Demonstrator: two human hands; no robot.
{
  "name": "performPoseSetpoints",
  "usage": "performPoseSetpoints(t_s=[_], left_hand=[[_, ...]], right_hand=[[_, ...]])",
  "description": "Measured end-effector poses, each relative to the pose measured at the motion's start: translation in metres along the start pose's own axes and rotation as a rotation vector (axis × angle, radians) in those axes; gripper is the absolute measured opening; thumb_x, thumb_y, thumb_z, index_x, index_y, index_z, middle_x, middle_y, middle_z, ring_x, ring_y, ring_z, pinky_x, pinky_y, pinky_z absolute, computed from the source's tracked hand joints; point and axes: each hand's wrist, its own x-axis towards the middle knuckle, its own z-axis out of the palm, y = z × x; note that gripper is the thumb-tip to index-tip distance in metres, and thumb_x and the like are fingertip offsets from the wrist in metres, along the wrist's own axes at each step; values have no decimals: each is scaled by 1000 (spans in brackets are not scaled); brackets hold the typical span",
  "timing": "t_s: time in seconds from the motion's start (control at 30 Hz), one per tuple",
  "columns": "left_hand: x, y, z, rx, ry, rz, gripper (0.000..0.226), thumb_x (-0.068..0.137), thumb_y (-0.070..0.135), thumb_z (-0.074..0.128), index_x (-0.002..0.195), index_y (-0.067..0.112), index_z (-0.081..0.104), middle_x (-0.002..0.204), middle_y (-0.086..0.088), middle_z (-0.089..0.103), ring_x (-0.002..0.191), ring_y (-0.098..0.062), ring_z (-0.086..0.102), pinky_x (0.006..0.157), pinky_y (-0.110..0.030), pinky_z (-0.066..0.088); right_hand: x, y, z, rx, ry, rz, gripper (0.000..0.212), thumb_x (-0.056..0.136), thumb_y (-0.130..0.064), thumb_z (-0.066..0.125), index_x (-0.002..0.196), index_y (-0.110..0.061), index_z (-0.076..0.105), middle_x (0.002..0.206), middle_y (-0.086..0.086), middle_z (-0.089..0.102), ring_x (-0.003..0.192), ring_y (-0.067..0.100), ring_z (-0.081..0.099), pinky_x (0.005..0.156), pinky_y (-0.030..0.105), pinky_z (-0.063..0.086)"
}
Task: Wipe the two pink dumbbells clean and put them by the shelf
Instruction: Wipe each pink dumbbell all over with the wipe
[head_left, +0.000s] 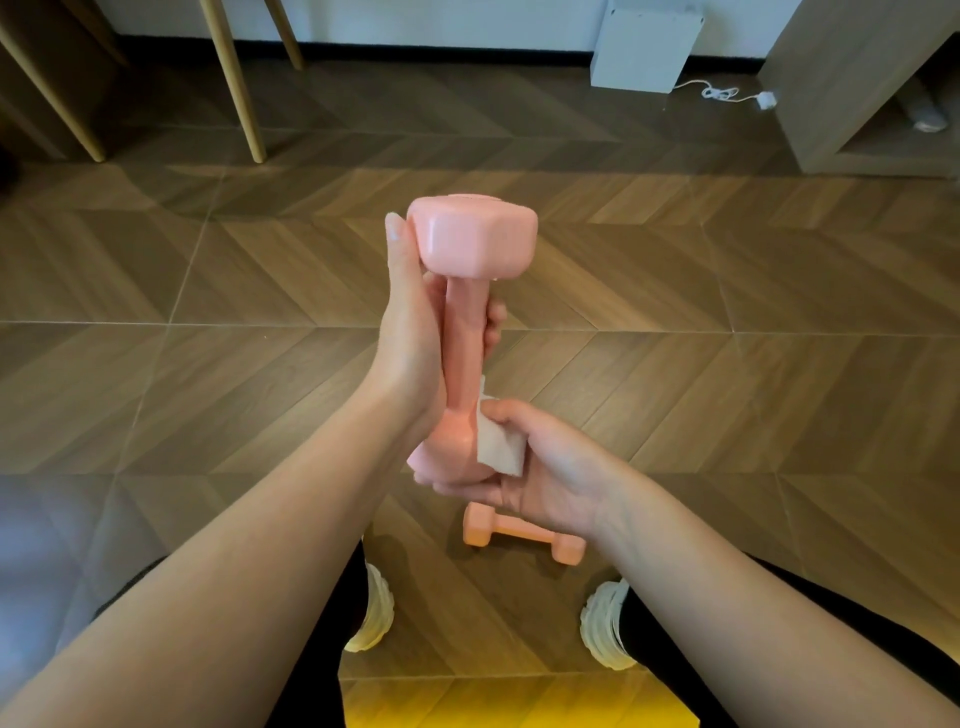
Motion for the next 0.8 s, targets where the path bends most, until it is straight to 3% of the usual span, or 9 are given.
performPoseSetpoints(t_s=[0.07, 0.2, 0.3, 0.4, 0.6, 0.8], left_hand=[[1, 0, 0, -18, -8, 4, 89, 94, 75, 12, 104, 8, 70, 69, -8, 61, 57, -16, 51, 59, -26, 46], [1, -3, -1, 81, -37, 31, 84, 94, 73, 13, 112, 12, 69, 80, -4, 66, 69, -16, 56, 70, -31, 48], [-1, -8, 2, 202, -37, 82, 69, 81, 81, 32, 93, 24, 69, 77, 2, 63, 74, -16, 55, 79, -35, 45], [2, -7, 2, 225, 1, 108, 77, 63, 87, 35, 87, 21, 68, 73, 1, 61, 73, -18, 54, 79, -38, 43], [3, -7, 5, 175, -12, 105, 75, 76, 77, 27, 95, 17, 67, 73, 1, 58, 71, -17, 51, 78, -37, 42], [4, -2, -3, 115, -45, 125, 74, 77, 77, 27, 98, 19, 68, 73, 0, 58, 68, -17, 52, 74, -35, 43]], right_hand=[[0, -1, -3, 27, -22, -2, 33, 101, -17, 48, 131, -3, 51, 130, 26, 61, 118, 48, 59, 85, 53, 57], [2, -3, -5, 24, 188, -63, 22, 99, -18, 56, 117, -7, 53, 124, 25, 62, 110, 46, 64, 69, 51, 61], [0, -7, -5, 41, 247, -78, 9, 98, -13, 56, 106, -8, 53, 117, 21, 62, 106, 41, 64, 77, 55, 58], [1, -7, -4, 23, 224, -108, 10, 98, -10, 56, 107, -8, 54, 110, 18, 65, 104, 36, 66, 82, 53, 57], [6, -9, 1, -47, 296, -133, 10, 100, -20, 55, 108, -13, 54, 116, 18, 64, 104, 37, 66, 75, 52, 59], [3, -10, -6, -15, 170, -136, 29, 101, -15, 51, 127, -3, 54, 120, 21, 67, 104, 34, 67, 79, 53, 59]])
